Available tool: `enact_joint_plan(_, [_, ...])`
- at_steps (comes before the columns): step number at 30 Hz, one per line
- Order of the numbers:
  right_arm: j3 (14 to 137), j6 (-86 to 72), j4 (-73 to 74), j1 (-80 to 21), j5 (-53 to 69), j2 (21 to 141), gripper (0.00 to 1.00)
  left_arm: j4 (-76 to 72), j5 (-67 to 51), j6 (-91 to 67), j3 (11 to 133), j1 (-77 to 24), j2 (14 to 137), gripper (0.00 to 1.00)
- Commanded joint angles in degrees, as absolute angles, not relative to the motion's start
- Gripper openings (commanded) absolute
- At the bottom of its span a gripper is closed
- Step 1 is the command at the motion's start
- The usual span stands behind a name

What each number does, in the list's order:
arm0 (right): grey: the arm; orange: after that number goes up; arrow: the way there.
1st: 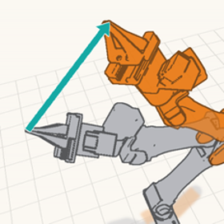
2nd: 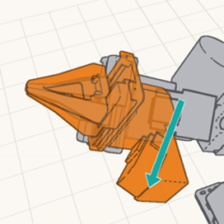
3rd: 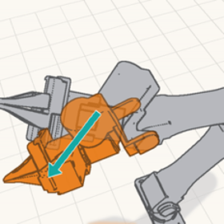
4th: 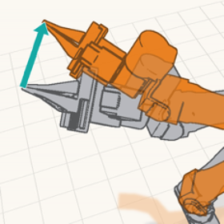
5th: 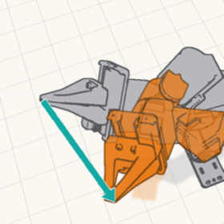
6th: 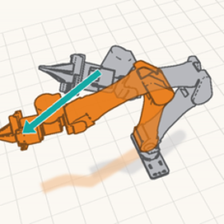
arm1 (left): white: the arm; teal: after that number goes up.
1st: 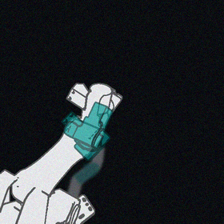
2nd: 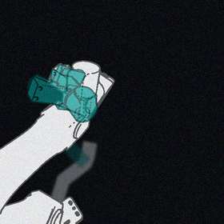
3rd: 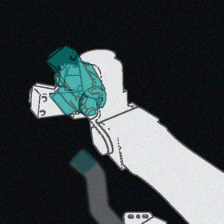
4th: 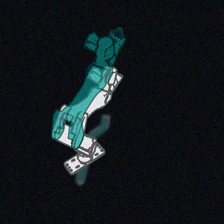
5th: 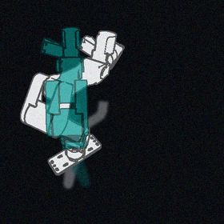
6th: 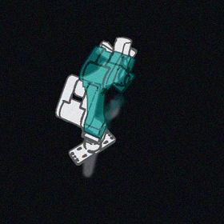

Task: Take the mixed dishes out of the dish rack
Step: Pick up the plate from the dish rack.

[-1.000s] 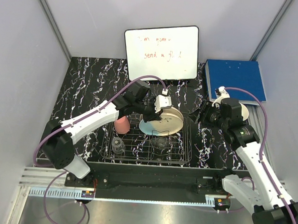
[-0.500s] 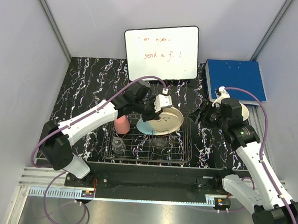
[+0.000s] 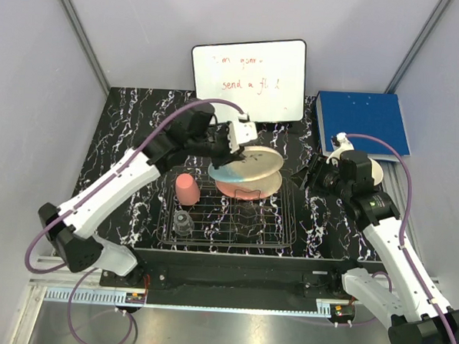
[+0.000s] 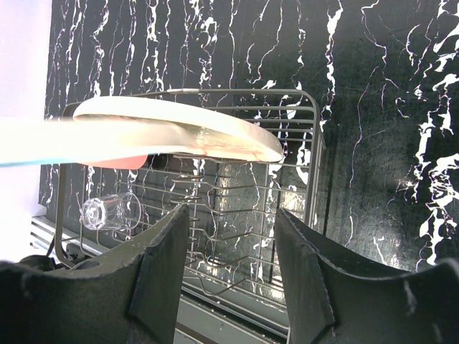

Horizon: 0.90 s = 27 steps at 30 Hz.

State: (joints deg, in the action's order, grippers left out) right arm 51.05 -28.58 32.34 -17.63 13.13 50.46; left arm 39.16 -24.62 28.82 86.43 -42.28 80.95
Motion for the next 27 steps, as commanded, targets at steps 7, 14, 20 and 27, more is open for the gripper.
enact_joint_plan(7, [54.05, -30.50, 31.11, -17.93, 11.25, 47.82, 0.58, 25.58, -17.24, 13.03, 94.92, -42.01, 71.72, 0.00])
enact_joint_plan(14, [54.32, -32.52, 28.05, -18.02, 10.28, 41.49, 0.59, 31.10, -16.34, -4.90, 107.53, -40.88, 76.98, 0.00])
enact_joint_plan(20, [51.86, -34.36, 21.99, -17.93, 13.95, 34.11, 0.72, 24.38, -25.64, -25.54, 104.47, -34.04, 76.13, 0.00])
enact_joint_plan(27, [49.49, -38.05, 14.34, -17.93, 16.70, 26.47, 0.72, -13.23, -38.75, -54.37, 80.52, -28.74, 69.35, 0.00])
